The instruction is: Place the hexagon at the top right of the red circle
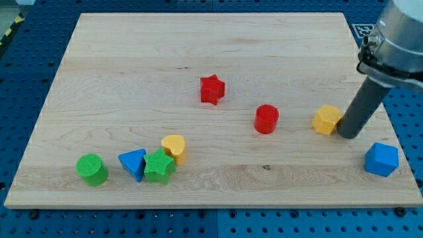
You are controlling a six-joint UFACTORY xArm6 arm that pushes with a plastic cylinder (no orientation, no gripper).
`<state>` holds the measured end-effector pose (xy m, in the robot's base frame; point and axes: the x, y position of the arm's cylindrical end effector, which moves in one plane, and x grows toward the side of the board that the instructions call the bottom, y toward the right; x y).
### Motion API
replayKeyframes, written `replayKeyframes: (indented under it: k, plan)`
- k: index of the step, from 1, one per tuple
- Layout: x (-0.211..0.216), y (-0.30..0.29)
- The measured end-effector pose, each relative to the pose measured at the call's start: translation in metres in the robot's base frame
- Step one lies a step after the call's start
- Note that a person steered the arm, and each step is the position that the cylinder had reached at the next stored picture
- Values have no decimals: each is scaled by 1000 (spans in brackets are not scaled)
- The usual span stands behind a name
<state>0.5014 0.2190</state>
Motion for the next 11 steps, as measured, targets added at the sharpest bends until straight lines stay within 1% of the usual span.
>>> replayKeyframes:
  k: [1,2,3,4,6,7,8,9,10,11]
  plan:
    - [-19,-5]
    - [-15,-8]
    - [20,-7]
    - [34,-12]
    - [-22,-54]
    - [-31,-56]
    - [-29,-30]
    - [-62,-13]
    - [-81,-14]
    - [-79,-22]
